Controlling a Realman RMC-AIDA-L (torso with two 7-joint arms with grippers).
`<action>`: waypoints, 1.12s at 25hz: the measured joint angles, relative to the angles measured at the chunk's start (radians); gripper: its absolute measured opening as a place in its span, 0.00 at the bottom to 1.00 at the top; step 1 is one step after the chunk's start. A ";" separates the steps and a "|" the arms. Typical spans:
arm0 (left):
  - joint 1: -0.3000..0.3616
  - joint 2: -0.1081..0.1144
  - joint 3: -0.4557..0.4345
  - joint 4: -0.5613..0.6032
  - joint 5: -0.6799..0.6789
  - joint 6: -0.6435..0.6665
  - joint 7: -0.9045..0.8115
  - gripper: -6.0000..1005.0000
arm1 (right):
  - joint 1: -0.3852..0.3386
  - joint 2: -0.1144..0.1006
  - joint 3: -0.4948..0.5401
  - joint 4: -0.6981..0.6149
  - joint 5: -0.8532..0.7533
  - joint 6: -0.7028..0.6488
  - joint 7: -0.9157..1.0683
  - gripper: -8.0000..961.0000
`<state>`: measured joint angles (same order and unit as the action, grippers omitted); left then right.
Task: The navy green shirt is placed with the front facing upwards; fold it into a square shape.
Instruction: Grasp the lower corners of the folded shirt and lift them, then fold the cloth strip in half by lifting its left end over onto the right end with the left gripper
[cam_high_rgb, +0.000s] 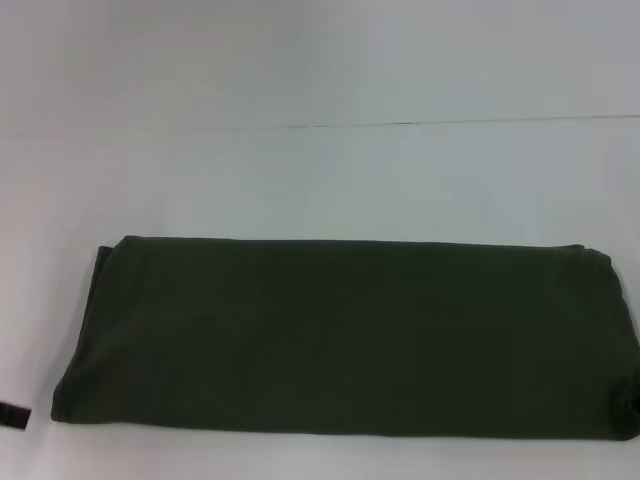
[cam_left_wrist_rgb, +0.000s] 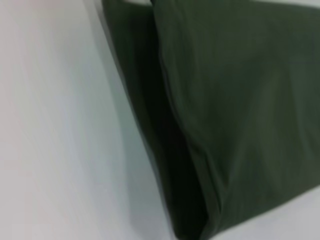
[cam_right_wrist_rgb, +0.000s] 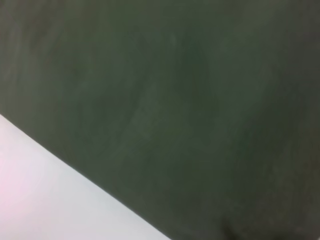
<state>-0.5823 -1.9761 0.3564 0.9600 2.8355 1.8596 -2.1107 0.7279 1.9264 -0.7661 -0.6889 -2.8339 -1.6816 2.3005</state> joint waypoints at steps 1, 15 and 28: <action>0.000 0.001 -0.012 0.001 -0.005 -0.002 0.001 0.04 | 0.000 0.000 0.005 -0.007 0.003 -0.010 -0.001 0.08; -0.006 0.032 -0.203 -0.003 -0.157 -0.027 -0.032 0.12 | -0.003 -0.023 0.044 -0.102 0.016 -0.135 0.017 0.51; -0.007 0.040 -0.234 -0.114 -0.296 -0.060 -0.106 0.62 | -0.039 -0.037 0.297 -0.169 0.261 -0.157 -0.131 0.86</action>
<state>-0.5893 -1.9363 0.1225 0.8464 2.5396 1.7996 -2.2167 0.6889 1.8895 -0.4694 -0.8574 -2.5734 -1.8389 2.1695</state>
